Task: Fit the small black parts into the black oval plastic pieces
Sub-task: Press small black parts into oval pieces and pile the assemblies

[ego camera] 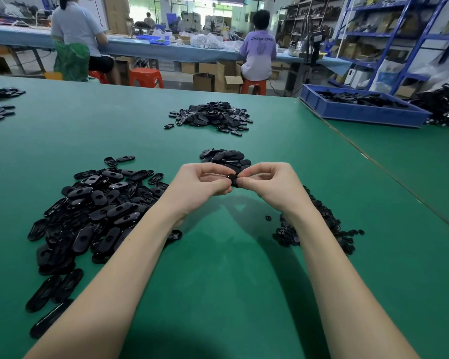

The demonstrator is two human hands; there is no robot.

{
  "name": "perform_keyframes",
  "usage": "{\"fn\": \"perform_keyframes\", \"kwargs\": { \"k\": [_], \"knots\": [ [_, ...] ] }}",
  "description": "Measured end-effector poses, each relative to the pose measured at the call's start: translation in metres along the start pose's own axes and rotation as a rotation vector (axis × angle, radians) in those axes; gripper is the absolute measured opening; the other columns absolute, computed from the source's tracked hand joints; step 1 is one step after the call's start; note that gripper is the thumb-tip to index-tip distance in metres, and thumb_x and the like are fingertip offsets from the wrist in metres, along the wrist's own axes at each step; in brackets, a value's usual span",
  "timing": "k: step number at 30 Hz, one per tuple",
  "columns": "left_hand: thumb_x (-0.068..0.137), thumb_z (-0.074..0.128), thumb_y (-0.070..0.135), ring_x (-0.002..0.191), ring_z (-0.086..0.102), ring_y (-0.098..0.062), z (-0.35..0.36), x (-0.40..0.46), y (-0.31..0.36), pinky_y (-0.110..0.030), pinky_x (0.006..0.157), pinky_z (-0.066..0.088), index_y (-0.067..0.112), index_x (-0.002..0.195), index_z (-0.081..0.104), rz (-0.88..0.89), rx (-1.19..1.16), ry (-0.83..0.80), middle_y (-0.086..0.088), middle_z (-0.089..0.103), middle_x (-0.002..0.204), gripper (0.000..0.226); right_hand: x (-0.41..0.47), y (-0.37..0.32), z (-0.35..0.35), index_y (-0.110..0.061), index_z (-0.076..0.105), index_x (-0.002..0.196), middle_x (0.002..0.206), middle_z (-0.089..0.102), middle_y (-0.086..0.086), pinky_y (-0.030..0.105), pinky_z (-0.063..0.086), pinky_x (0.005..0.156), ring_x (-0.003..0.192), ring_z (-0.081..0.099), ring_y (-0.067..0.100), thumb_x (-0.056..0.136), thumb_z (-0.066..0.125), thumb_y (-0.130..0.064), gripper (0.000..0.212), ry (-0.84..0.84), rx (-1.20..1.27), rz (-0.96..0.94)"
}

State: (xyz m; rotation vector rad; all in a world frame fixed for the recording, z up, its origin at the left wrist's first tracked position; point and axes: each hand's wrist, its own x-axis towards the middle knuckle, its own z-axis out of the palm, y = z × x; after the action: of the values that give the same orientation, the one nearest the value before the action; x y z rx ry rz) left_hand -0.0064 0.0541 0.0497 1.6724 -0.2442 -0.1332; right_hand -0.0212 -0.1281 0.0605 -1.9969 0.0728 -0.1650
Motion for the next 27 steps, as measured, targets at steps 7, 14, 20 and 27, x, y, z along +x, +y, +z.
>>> {"fn": "perform_keyframes", "kwargs": {
  "k": [7,14,20,27],
  "knots": [
    [0.092,0.066,-0.002,0.08,0.074,-0.016,-0.0009,0.0029,0.0026,-0.016,0.073,0.056,0.009,0.098,0.075,-0.101,-0.202,-0.019,-0.013,0.077,0.096,0.016,-0.0001,-0.0017,-0.0042,-0.028,0.075,0.089,0.082,0.076,-0.008,0.015,0.039,0.052,0.047,0.052,-0.005,0.069,0.091,-0.045,0.031,0.053,-0.017,0.056],
    [0.09,0.067,-0.004,0.076,0.074,-0.015,-0.0033,0.0053,0.0004,-0.016,0.069,0.056,0.007,0.098,0.072,-0.188,-0.378,-0.054,-0.01,0.076,0.091,0.014,-0.0029,0.001,-0.0022,-0.027,0.08,0.089,0.079,0.076,-0.014,0.011,0.033,0.044,0.054,0.044,0.006,0.075,0.084,-0.051,0.028,-0.073,0.102,0.151],
    [0.089,0.069,-0.003,0.062,0.068,-0.012,0.0029,0.005,-0.0009,-0.015,0.061,0.053,0.007,0.091,0.066,-0.187,-0.338,-0.014,-0.01,0.071,0.073,0.011,-0.0019,0.0004,0.002,-0.031,0.078,0.077,0.072,0.068,-0.012,0.013,0.033,0.044,0.052,0.042,0.006,0.077,0.085,-0.043,0.014,-0.103,0.099,0.11],
    [0.087,0.069,-0.004,0.065,0.066,-0.014,0.0045,0.003,0.0011,-0.018,0.066,0.055,0.007,0.093,0.066,-0.176,-0.236,-0.001,-0.011,0.071,0.074,0.013,-0.0003,0.0007,0.0025,-0.025,0.072,0.075,0.072,0.062,-0.003,0.015,0.035,0.048,0.052,0.042,0.008,0.081,0.08,-0.027,0.01,-0.091,0.025,0.075]
  ]
}}
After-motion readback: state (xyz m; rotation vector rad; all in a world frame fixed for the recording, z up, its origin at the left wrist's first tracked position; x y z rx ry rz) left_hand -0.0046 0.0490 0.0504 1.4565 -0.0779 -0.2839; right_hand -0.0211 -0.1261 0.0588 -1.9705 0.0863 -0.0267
